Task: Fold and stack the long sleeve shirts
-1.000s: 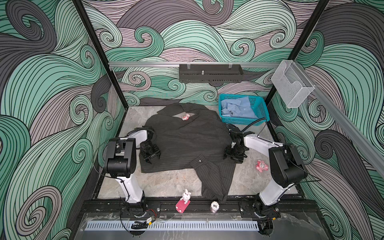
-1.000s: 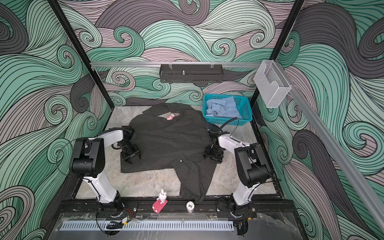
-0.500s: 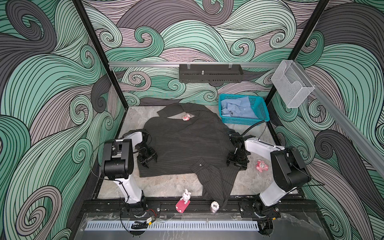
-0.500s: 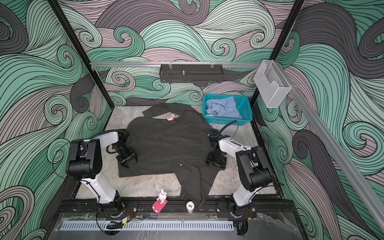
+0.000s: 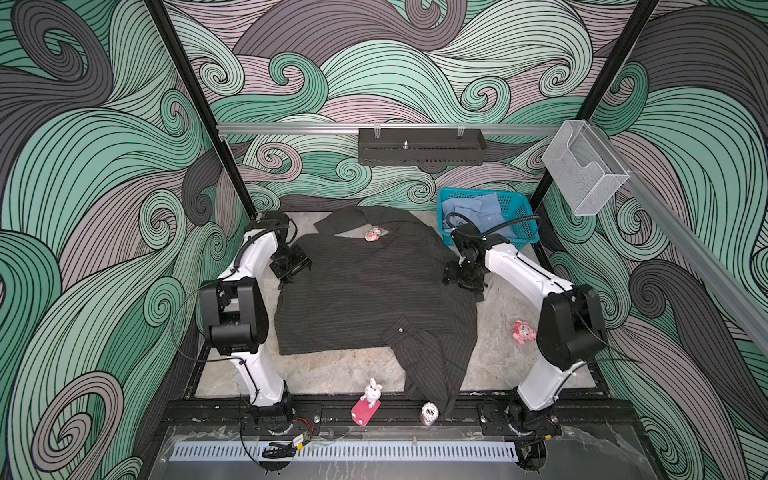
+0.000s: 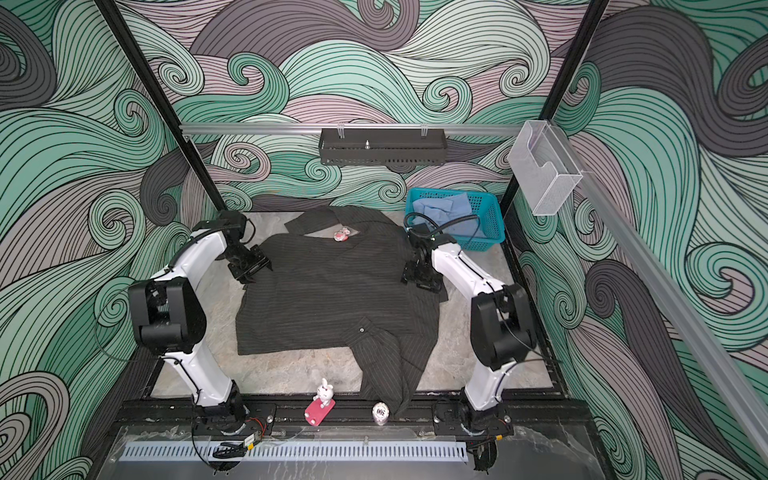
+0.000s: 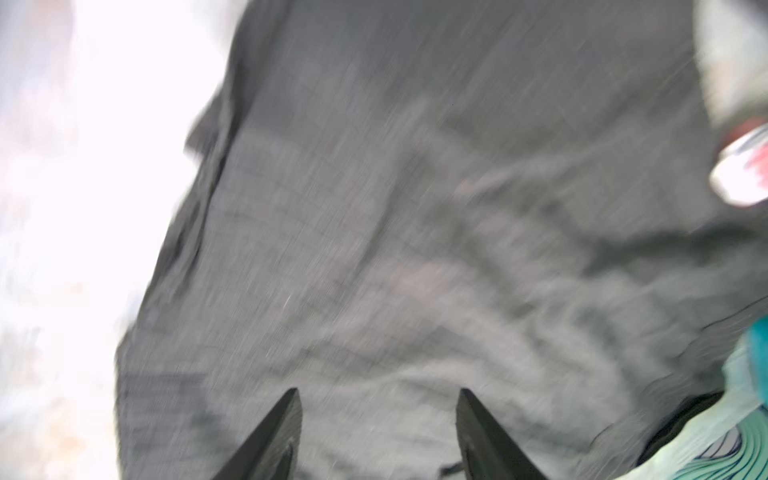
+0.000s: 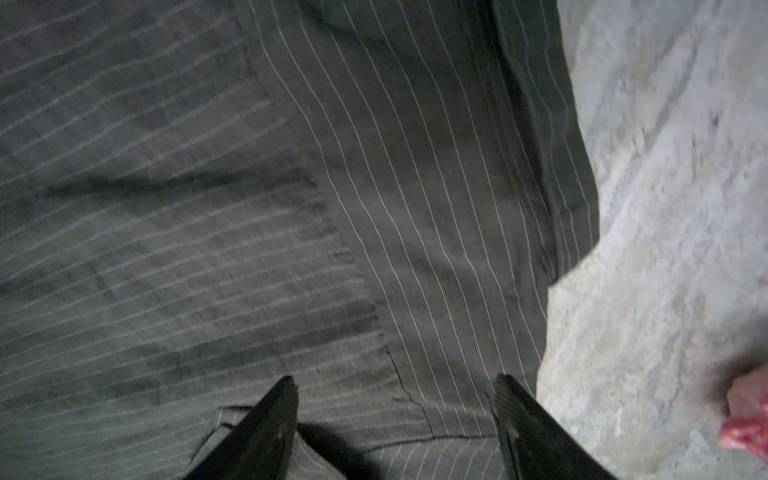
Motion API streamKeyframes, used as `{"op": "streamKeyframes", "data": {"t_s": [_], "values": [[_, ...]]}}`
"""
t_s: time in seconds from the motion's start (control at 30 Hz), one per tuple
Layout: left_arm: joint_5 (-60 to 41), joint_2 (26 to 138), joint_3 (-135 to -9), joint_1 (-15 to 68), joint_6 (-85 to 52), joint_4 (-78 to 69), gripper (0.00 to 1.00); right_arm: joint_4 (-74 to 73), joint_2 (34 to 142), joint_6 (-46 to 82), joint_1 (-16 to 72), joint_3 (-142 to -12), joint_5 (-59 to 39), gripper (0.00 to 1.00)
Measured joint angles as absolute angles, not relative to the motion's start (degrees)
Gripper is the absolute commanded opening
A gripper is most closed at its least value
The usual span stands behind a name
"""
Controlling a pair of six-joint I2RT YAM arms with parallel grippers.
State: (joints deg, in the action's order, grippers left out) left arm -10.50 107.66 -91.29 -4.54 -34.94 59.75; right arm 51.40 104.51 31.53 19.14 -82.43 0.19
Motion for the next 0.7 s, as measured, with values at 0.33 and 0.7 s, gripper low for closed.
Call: {"op": "streamKeyframes", "data": {"t_s": [0.33, 0.7], "values": [[-10.00, 123.68, -93.82, -4.56, -36.36, 59.66, 0.61, 46.76, 117.91, 29.41, 13.61, -84.93, -2.68, 0.71], [-12.10, 120.49, -86.39, -5.52, -36.69, 61.08, 0.61, 42.39, 109.56, 31.79, 8.80, -71.85, -7.92, 0.72]]}}
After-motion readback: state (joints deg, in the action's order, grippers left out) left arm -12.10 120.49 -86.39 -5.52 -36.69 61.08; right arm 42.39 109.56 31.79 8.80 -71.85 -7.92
